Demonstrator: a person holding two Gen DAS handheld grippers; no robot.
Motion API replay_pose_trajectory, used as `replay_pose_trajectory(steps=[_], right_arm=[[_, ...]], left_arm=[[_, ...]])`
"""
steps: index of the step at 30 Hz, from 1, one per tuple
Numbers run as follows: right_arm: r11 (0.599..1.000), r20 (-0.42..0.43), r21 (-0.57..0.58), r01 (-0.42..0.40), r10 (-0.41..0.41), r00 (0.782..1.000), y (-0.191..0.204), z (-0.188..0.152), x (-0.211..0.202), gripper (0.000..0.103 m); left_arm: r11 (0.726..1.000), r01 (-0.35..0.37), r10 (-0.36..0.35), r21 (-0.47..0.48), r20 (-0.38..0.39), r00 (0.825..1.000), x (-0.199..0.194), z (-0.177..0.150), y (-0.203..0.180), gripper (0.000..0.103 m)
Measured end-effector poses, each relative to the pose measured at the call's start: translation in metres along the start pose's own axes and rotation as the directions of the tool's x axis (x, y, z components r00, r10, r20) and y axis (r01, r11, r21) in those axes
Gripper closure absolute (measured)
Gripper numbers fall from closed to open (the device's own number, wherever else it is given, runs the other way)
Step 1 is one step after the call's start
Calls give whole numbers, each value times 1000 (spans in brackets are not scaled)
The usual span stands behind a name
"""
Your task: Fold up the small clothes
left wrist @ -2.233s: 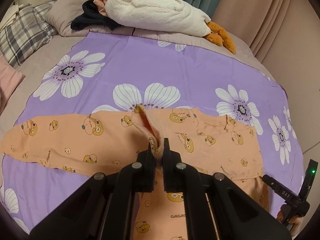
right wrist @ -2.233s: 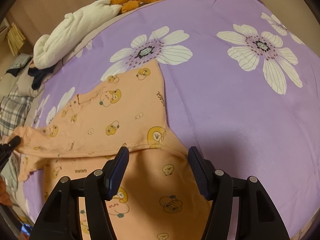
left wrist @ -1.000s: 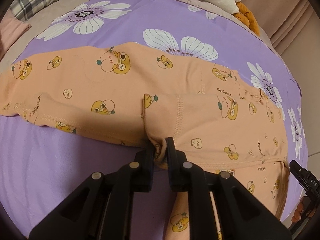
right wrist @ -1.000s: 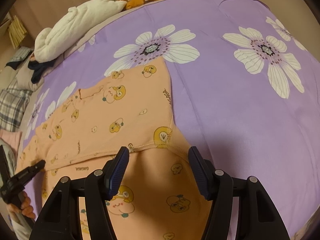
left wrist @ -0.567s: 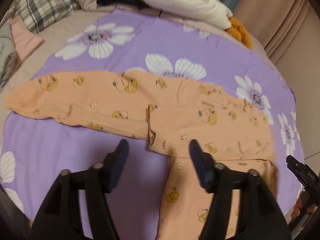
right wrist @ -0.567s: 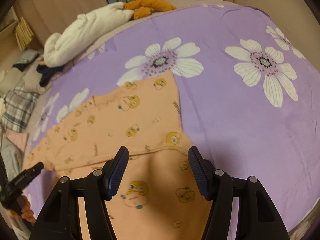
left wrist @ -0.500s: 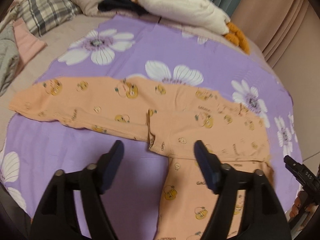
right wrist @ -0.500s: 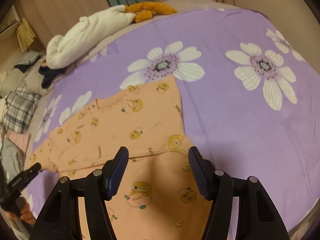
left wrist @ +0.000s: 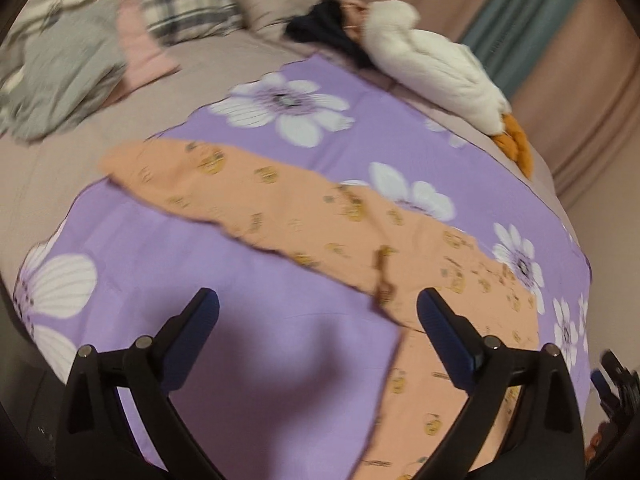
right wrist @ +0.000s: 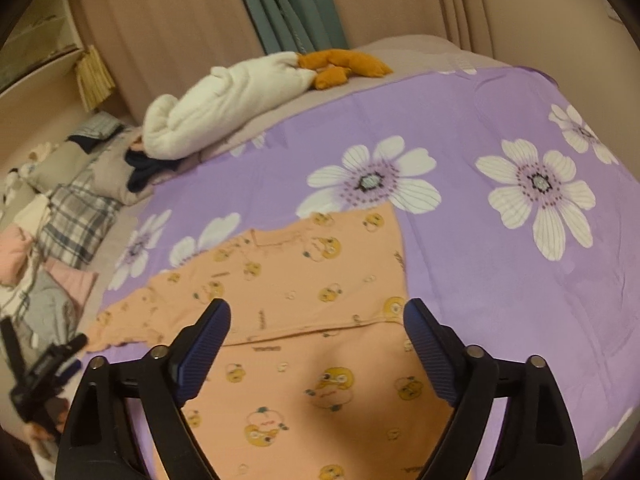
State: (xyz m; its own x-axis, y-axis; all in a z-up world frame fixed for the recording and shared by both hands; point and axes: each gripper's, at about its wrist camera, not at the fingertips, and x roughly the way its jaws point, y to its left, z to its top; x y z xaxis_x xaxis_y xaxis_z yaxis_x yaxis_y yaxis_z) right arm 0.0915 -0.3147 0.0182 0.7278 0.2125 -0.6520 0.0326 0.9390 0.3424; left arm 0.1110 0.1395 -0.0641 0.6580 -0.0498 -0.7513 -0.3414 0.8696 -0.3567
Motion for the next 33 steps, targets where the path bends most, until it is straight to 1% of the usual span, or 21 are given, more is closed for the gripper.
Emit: replay_pose_trajectory(steps=[3, 5, 9, 12, 14, 16, 18, 20, 24, 25, 30, 32, 33], right_arm=[[1000, 19, -21, 0, 0, 1000, 5, -2, -6, 8], [1000, 21, -27, 4, -3, 1000, 7, -3, -7, 8], [1000, 22, -24, 13, -12, 1000, 10, -6, -9, 8], [1000, 34, -5, 29, -28, 999, 12, -11, -10, 8], [1000, 34, 8, 28, -28, 999, 14, -14, -9, 8], [1000, 24, 13, 26, -26, 999, 17, -15, -7, 8], [999, 15, 7, 31, -31, 999, 22, -17, -5, 8], [999, 8, -6, 42, -42, 999, 27, -18, -3, 8], [998, 2, -30, 47, -47, 999, 36, -19, -1, 8], [998, 1, -33, 48, -48, 999, 38, -19, 0, 8], [997, -11, -52, 54, -55, 998, 46, -18, 6, 8], [997, -13, -60, 55, -55, 998, 49, -18, 9, 8], [996, -15, -63, 57, -58, 998, 50, -18, 11, 8]], left_arm=[[997, -37, 37, -72, 10, 999, 3, 3, 26, 3], [992, -47, 49, -114, 21, 999, 5, 6, 41, 3], [982, -56, 65, -179, 48, 997, 6, 16, 65, 5], [976, -49, 64, -210, 67, 996, 10, 26, 81, 8], [970, -47, 67, -239, 75, 995, 14, 32, 94, 13], [962, -46, 69, -269, 78, 995, 20, 38, 106, 22], [949, -47, 75, -312, 78, 994, 27, 43, 122, 28], [938, -47, 78, -344, 78, 994, 32, 45, 134, 32], [920, -47, 84, -389, 78, 993, 40, 48, 154, 43], [917, -41, 81, -397, 84, 993, 41, 49, 159, 45], [896, 8, 49, -445, 117, 992, 45, 57, 175, 49], [887, 24, 38, -462, 125, 991, 49, 62, 179, 57], [883, 29, 34, -468, 124, 992, 51, 64, 181, 63]])
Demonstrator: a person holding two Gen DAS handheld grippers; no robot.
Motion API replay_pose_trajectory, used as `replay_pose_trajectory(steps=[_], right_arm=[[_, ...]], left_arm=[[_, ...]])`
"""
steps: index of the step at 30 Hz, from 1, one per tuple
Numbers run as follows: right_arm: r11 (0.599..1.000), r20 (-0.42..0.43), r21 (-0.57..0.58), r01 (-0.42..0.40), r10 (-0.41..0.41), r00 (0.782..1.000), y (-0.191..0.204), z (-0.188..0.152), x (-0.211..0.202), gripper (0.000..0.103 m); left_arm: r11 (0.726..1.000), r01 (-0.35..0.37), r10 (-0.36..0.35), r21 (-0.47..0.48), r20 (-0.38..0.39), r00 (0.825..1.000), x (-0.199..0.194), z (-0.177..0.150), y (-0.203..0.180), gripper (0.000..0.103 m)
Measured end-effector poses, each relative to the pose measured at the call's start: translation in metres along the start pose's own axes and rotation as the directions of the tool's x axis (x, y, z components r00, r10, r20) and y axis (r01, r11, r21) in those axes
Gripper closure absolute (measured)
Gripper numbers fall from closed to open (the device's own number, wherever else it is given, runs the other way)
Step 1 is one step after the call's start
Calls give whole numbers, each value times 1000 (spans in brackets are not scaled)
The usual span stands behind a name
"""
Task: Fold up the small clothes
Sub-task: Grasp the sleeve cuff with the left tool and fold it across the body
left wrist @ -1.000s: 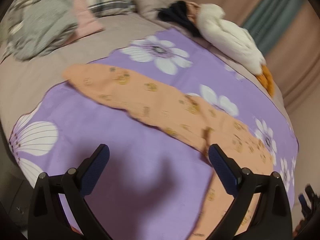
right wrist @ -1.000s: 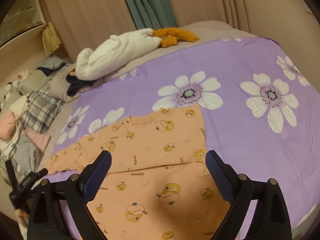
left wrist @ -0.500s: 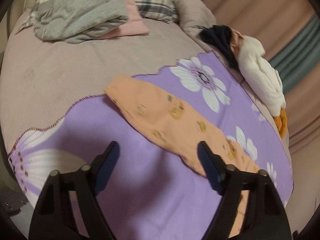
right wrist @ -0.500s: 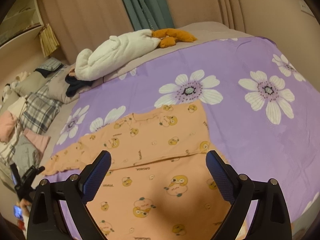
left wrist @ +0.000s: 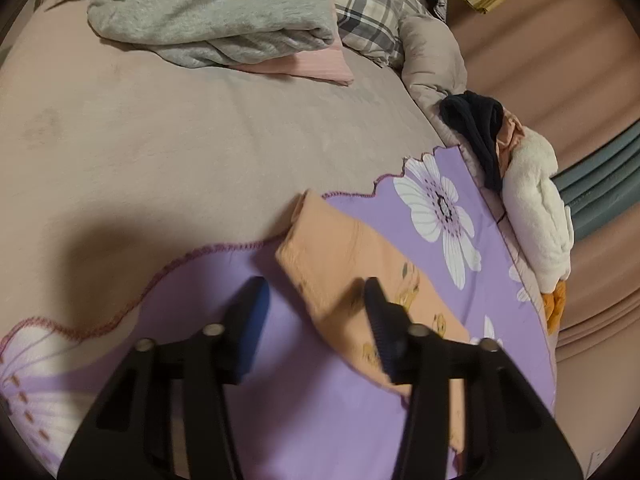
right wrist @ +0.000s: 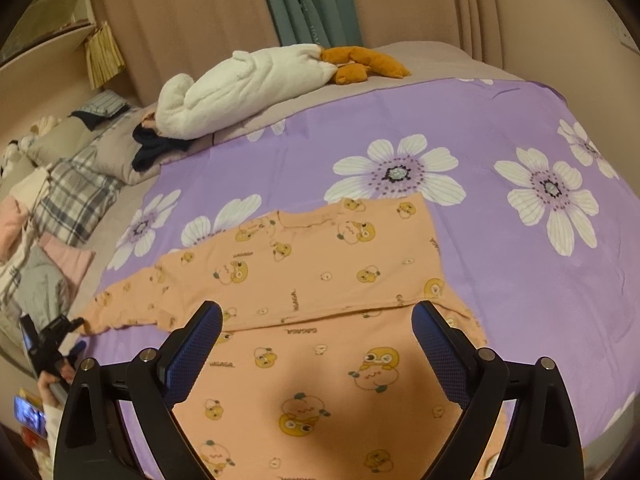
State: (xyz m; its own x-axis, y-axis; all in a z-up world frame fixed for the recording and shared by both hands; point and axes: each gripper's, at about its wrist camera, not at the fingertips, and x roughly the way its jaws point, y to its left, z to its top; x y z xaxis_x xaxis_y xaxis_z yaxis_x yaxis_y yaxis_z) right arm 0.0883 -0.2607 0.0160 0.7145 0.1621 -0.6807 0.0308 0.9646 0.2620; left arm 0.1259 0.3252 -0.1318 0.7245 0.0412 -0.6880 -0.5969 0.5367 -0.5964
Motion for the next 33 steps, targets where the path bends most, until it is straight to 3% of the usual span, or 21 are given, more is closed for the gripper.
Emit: replay_pose_trajectory(steps=[2, 4, 5, 8, 11, 14, 19, 28, 33], right_arm=[[1000, -7, -6, 5, -5, 1000, 1, 0, 3, 8], [1000, -16, -8, 4, -5, 1000, 2, 0, 6, 8], [1000, -18, -9, 3, -3, 1000, 2, 0, 7, 8], [1000, -15, -9, 4, -4, 1000, 2, 1, 7, 8], [1000, -9, -2, 6, -6, 1000, -1, 1, 6, 8], [1000, -8, 8, -1, 1, 1000, -5, -1, 5, 8], [1000, 2, 13, -4, 4, 1000, -8, -1, 1, 8], [999, 15, 29, -22, 21, 1000, -14, -1, -3, 8], [999, 21, 31, -31, 30, 999, -16, -2, -5, 8]], left_arm=[[1000, 16, -16, -18, -7, 1000, 5, 2, 0, 74], [999, 25, -25, -21, -15, 1000, 10, 1, -1, 94], [1000, 9, -9, -7, -19, 1000, 12, 0, -4, 97], [999, -13, 12, 40, 27, 1000, 6, -4, -18, 97], [998, 43, -46, 53, 61, 997, -7, -6, -34, 97], [993, 53, -62, 109, 85, 994, -19, -7, -57, 97], [975, 95, -113, 199, 80, 990, -34, -16, -91, 98], [920, 165, -192, 354, 41, 981, -51, -47, -150, 97], [870, 199, -222, 451, -3, 975, -52, -70, -178, 97]])
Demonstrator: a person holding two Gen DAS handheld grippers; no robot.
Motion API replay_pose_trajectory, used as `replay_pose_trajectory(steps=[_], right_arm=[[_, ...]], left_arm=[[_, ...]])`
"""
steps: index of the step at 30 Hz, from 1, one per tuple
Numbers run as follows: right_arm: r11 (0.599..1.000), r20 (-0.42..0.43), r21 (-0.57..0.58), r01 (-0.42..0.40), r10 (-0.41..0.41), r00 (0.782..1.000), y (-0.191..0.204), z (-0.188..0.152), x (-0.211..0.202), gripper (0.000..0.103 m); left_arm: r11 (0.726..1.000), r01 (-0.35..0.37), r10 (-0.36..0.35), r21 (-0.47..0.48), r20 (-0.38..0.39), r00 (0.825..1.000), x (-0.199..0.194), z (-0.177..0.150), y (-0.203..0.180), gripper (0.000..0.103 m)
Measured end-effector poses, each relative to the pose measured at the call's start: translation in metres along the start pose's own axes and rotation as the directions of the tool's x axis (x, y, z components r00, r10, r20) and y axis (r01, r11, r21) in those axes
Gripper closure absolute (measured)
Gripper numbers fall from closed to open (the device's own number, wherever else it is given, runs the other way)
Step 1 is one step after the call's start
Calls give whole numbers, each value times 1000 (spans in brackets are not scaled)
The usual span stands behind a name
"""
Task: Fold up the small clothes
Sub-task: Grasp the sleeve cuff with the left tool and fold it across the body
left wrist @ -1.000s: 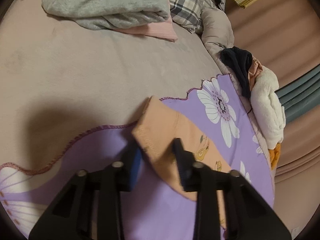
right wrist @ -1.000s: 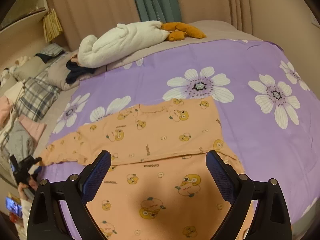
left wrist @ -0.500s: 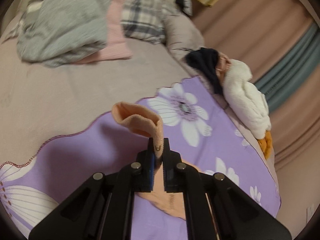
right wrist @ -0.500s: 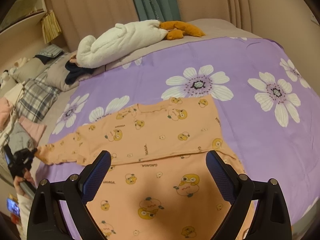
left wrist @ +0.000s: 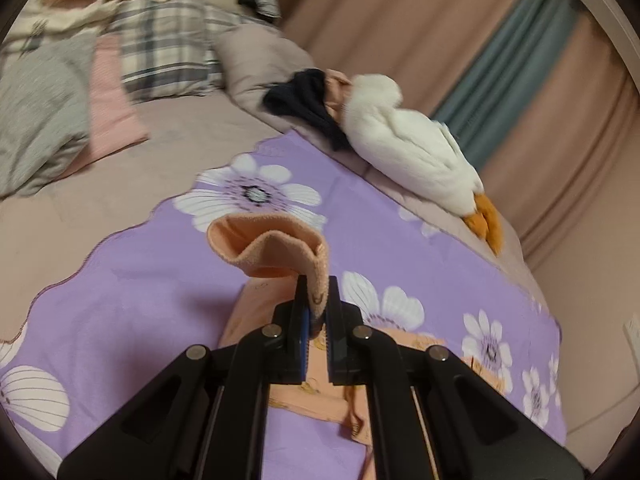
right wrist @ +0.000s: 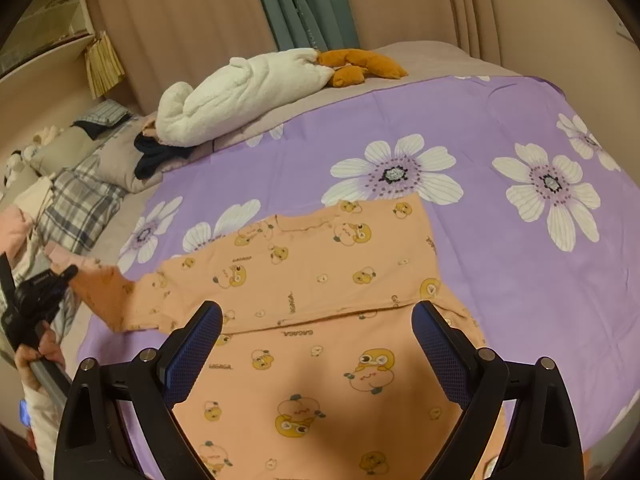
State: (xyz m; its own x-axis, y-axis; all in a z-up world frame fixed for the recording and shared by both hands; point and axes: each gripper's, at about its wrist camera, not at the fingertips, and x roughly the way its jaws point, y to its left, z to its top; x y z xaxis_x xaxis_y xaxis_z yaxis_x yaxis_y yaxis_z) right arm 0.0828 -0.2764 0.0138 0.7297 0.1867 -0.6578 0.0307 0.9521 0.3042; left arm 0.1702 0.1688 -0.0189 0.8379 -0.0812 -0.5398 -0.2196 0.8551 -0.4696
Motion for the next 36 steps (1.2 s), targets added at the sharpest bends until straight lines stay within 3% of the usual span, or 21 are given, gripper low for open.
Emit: replay_pose_trajectory(steps=[11, 18, 24, 36], right_arm=[[1000, 4, 20, -4, 4, 1000, -10, 0, -3, 8], [999, -5, 43, -9, 10, 1000, -18, -3, -3, 8], [998, -10, 56, -9, 9, 1000, -24, -4, -3, 8], [998, -18, 68, 3, -1, 1000, -31, -5, -2, 8]], left_arm=[[984, 54, -35, 168, -118, 992, 29, -42, -56, 97], [967, 82, -31, 241, -208, 978, 50, -74, -77, 97], [962, 90, -14, 259, -283, 959, 68, -97, -83, 97], [962, 76, 25, 261, -363, 931, 89, -121, -81, 96]])
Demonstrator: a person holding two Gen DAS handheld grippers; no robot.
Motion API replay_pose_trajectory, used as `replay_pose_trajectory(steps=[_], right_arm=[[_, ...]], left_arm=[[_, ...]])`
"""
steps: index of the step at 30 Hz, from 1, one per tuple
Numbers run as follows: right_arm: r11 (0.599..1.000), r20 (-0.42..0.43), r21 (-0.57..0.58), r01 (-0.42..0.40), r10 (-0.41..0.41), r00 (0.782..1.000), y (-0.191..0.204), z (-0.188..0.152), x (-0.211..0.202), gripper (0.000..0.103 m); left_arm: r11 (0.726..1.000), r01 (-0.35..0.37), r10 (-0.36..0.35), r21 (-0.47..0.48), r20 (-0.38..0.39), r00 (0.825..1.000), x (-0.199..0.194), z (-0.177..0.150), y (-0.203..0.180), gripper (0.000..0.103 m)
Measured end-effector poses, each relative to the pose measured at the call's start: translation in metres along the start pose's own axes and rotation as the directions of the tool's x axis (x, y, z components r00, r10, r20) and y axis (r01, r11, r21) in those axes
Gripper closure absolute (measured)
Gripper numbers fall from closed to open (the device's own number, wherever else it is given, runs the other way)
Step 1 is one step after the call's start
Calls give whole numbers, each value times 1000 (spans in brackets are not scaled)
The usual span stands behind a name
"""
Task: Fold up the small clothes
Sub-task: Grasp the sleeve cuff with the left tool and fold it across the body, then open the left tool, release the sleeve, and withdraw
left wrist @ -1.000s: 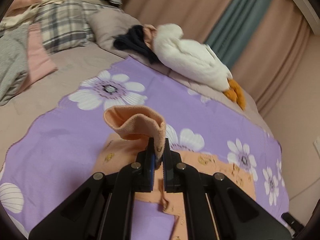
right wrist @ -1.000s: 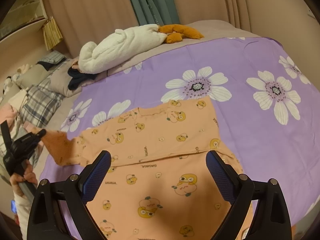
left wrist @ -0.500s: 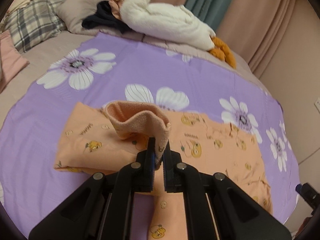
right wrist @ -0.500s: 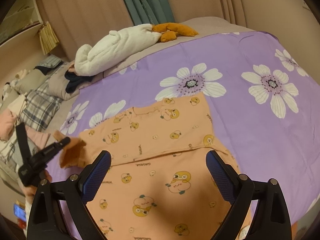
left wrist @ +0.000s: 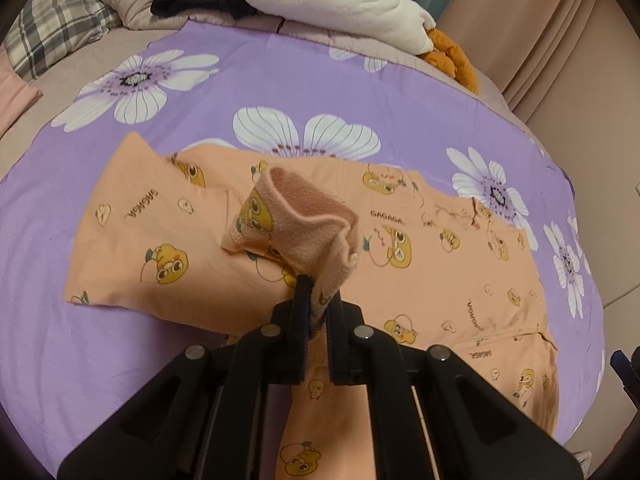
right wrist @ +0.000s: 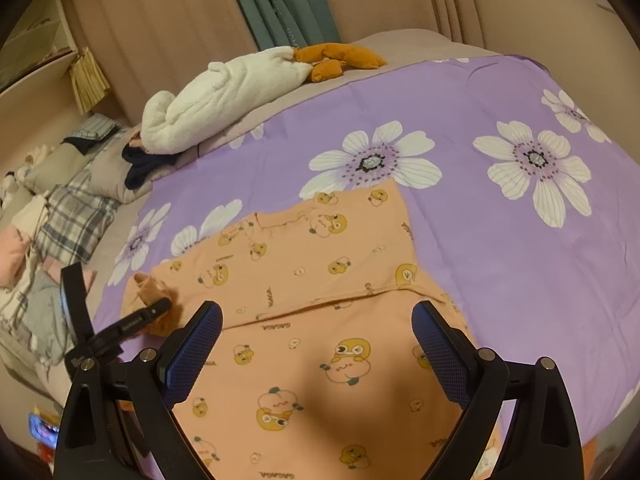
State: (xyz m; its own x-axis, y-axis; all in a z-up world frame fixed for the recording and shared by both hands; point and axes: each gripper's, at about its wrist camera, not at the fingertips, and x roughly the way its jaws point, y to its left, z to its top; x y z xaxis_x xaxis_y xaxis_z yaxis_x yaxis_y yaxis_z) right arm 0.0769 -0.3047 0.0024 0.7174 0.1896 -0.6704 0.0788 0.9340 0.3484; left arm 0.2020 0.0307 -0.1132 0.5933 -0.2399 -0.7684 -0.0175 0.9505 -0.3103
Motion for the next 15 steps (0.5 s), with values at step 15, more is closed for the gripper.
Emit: replay_pose_trajectory(steps=[15], right_arm=[[1000, -1, 0, 1, -1, 1000, -1, -2, 2, 8]], left_arm=[[998, 54, -54, -23, -29, 998, -5, -3, -7, 74]])
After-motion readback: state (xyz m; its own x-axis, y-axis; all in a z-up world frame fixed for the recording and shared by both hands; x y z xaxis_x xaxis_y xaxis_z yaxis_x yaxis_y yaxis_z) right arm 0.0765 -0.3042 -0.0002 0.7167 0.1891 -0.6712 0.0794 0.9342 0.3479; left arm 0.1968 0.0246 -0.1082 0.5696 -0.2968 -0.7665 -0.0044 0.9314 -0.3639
